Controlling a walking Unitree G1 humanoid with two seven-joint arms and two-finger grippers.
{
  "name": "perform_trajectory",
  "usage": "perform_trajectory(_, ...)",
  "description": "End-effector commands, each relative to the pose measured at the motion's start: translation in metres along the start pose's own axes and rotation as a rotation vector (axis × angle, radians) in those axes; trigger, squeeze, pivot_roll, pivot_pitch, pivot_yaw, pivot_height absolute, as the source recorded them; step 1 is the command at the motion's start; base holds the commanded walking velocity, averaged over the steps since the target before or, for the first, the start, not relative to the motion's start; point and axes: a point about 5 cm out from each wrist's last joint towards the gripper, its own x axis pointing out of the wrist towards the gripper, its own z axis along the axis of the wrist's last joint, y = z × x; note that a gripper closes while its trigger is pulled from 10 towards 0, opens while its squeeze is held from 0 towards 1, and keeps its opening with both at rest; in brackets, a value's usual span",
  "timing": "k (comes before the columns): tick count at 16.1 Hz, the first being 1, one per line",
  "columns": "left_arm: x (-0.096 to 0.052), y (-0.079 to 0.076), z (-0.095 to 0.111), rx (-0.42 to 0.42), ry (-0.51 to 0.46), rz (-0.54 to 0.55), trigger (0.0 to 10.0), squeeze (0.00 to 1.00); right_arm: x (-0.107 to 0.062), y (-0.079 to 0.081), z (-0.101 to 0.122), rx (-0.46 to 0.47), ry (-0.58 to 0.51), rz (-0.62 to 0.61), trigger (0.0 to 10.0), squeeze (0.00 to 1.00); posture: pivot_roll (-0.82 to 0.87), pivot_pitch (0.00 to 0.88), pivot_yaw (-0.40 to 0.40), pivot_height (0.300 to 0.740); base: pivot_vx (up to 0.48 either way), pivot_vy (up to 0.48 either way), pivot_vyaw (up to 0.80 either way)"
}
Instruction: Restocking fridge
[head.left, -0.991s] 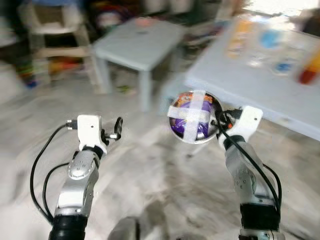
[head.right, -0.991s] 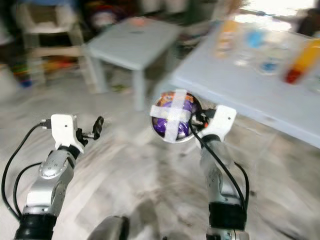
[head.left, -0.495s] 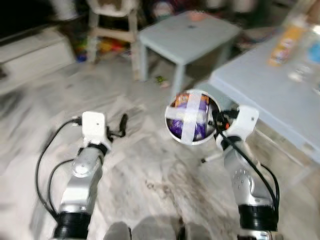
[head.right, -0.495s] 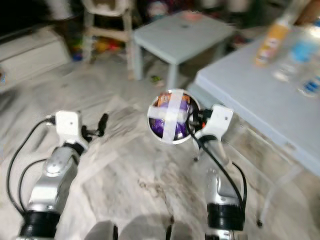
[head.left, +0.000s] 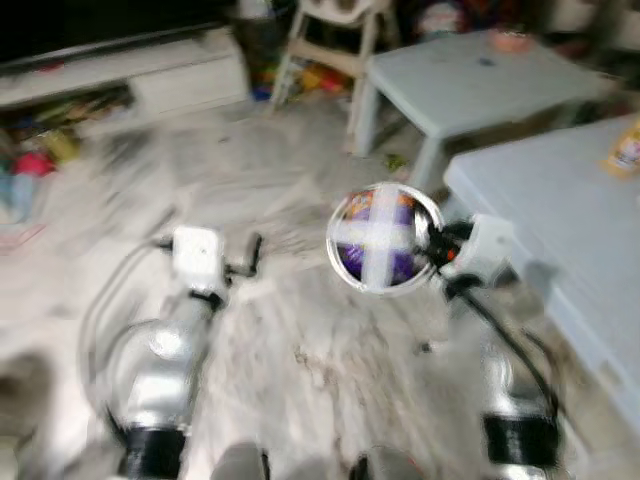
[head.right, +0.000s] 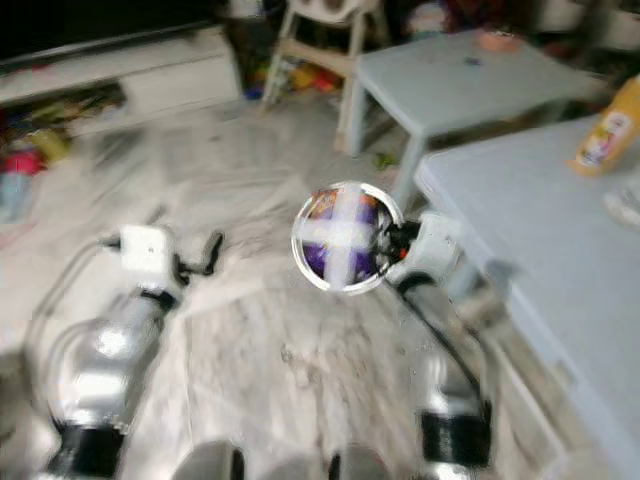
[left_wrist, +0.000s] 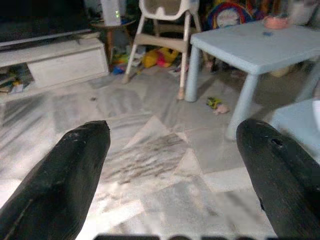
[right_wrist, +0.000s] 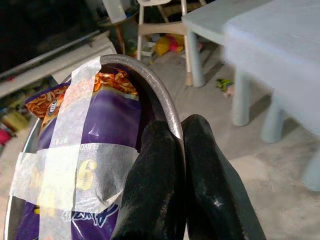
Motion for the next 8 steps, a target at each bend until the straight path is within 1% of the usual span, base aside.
perform_trajectory(1,-0.003,0.014,0.002,0.003,-0.008,0.038,10.0,0.0,0.0,0.004,0.011,0.004,-0.052,0.019,10.0,0.0,-0.08,0.051,-0.009,0.74,0.0,0.0,0.8)
perform_trajectory(2,-0.012,0.026,-0.003,0.036,0.0,0.052,10.0,0.0,-0.002,0.0,0.016,0.009,-0.091,0.01,10.0,0.0,-0.07,0.049,-0.004,0.74,0.0,0.0,0.8)
perform_trajectory(3,-0.017,0.032,-0.008,0.056,0.01,0.07,10.0,0.0,-0.003,-0.002,0.017,0.011,-0.102,0.003,10.0,0.0,-0.07,0.049,-0.003,0.74,0.0,0.0,0.8)
perform_trajectory(4,-0.029,0.046,-0.015,0.059,0.033,0.105,10.0,0.0,-0.004,-0.005,0.016,0.013,-0.101,-0.004,10.0,0.0,-0.06,0.053,0.002,0.74,0.0,0.0,0.8)
perform_trajectory(6,-0.037,0.051,-0.021,0.021,0.06,0.096,10.0,0.0,-0.004,-0.006,0.015,0.015,-0.095,-0.009,10.0,0.0,-0.05,0.055,0.001,0.74,0.0,0.0,0.8)
perform_trajectory(7,-0.042,0.054,-0.022,0.039,0.055,0.127,10.0,0.0,-0.005,-0.002,0.013,0.011,-0.09,0.004,10.0,0.0,-0.05,0.055,0.001,0.74,0.0,0.0,0.8)
perform_trajectory(8,-0.042,0.054,-0.021,0.041,0.054,0.138,10.0,0.0,-0.005,-0.001,0.012,0.015,-0.087,0.01,10.0,0.0,-0.05,0.056,-0.003,0.74,0.0,0.0,0.8)
